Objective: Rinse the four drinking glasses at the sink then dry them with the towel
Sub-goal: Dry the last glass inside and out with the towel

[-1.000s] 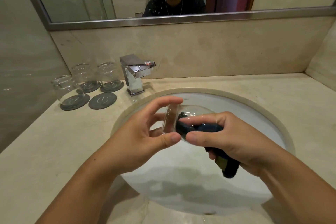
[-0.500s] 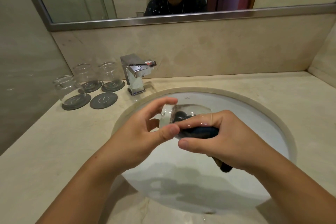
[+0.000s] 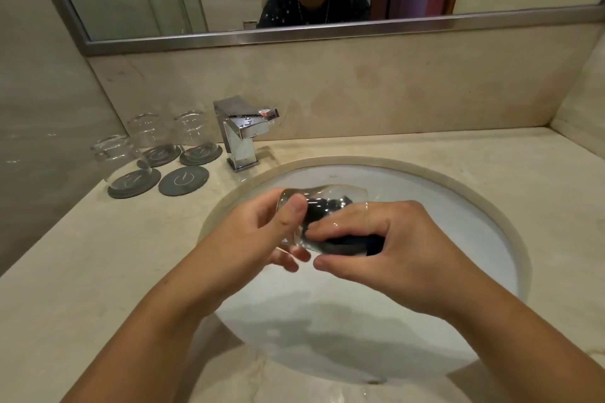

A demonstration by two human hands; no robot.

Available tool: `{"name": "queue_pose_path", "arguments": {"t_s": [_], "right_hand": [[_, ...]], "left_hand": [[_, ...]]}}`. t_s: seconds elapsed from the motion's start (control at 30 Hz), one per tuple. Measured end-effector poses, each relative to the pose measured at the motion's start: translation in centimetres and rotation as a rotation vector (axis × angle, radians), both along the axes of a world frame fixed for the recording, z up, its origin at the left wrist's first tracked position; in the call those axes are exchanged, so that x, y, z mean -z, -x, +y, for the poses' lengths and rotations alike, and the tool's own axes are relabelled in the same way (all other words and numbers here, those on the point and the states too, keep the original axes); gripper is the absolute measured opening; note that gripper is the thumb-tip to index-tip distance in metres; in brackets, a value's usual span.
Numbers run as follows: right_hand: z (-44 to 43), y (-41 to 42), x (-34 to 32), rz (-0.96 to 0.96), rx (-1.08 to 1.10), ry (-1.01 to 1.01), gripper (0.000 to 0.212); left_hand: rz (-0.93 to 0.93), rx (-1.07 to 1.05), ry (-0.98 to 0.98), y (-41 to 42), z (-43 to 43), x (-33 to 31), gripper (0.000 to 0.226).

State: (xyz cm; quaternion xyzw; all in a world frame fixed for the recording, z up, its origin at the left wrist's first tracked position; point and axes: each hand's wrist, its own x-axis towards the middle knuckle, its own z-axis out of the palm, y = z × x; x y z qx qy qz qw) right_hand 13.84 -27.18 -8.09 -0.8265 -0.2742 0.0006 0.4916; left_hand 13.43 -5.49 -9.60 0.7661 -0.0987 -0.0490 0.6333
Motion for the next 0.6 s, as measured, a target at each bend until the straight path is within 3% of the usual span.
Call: {"name": "queue_pose_path", "arguments": {"t_s": [0.13, 0.27, 0.37, 0.5, 0.6], "right_hand": [[-0.1, 0.0, -0.1, 0.061, -0.005, -0.017, 0.034], [-0.3, 0.1, -1.0, 0.289, -0.009, -0.091, 0.024], [-0.7, -0.3, -1.1, 0.374, -0.025, -0.121, 0.034], [-0.6, -0.3, -1.1, 0.326, -0.005, -0.137, 0.032], [-0.4, -0.2, -0.6, 0.167, 0.038, -0.102, 0.029]], "left_hand": [[-0.054, -0.03, 0.022, -0.1, -0.2, 0.2, 0.05], [-0.183, 0.032, -0.09, 0.3, 0.2, 0.1, 0.058], [-0.248, 0.072, -0.182, 0.6, 0.0, -0.3, 0.065], [-0.235, 0.08, -0.141, 0.5, 0.1, -0.4, 0.082], [-0.033, 0.083, 0.041, 0.2, 0.5, -0.2, 0.081]]}}
